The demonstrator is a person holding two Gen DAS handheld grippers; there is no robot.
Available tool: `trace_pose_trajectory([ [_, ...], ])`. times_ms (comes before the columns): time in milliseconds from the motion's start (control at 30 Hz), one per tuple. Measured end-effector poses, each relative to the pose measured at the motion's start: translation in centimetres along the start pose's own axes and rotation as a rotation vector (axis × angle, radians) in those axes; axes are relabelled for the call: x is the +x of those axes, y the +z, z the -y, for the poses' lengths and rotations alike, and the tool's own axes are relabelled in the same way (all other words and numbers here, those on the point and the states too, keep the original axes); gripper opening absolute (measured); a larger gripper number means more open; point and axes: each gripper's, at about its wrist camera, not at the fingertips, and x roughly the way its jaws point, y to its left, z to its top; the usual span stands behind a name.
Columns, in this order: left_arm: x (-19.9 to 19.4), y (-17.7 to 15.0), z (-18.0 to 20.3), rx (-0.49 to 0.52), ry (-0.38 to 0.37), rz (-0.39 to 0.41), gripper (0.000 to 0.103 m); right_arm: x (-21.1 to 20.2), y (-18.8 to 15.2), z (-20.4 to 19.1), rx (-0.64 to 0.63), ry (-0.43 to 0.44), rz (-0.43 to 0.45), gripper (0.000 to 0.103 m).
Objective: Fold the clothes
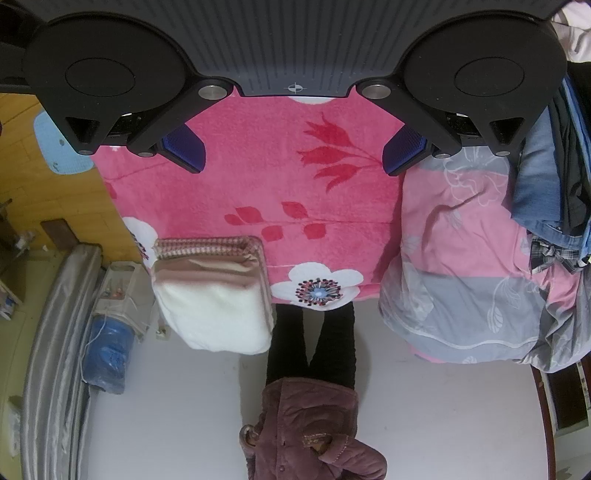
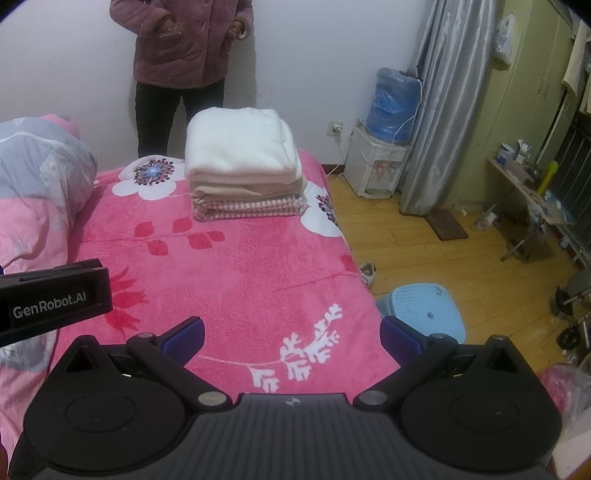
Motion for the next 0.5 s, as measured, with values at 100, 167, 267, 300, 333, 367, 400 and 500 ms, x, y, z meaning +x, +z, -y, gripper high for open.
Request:
trace_pose_trajectory([
  [100,0.03,0.0,0.05,0.001,0.0,-0.002,0.103,0.06,-0.02,0.01,0.001,0.0,-0.002,0.103],
  [167,0.04,0.0,0.09,0.001,0.0,-0.003,0.103,0.08,-0.05,0.02,0.002,0.0,-0.002,0.103],
  [267,0.08,-0.01,0.13,0.002,-0.001,-0.005,0.103,0.11,-0.07,0.03,0.002,0.0,-0.003,0.103],
  [300,0.08,-0.01,0.15,0.002,0.0,-0.005,0.103,0.11,-0.07,0.04,0.002,0.0,-0.003,0.103],
  [333,0.08,-0.03,0.16,0.002,0.0,-0.005,0.103,0.11,-0.06,0.04,0.002,-0.001,-0.004,0.103],
  [367,0.08,-0.04,0.18,0.002,0.0,-0.005,0.103,0.12,-0.07,0.06,0.002,-0.001,-0.004,0.103],
  [400,0.09,-0.05,0.19,0.003,0.0,-0.005,0.103,0.14,-0.06,0.07,0.002,-0.001,-0.005,0.103],
  [500,0.14,-0.09,0.24,0.004,-0.005,-0.011,0.103,0.2,-0.07,0.11,0.002,-0.002,-0.006,0.103],
])
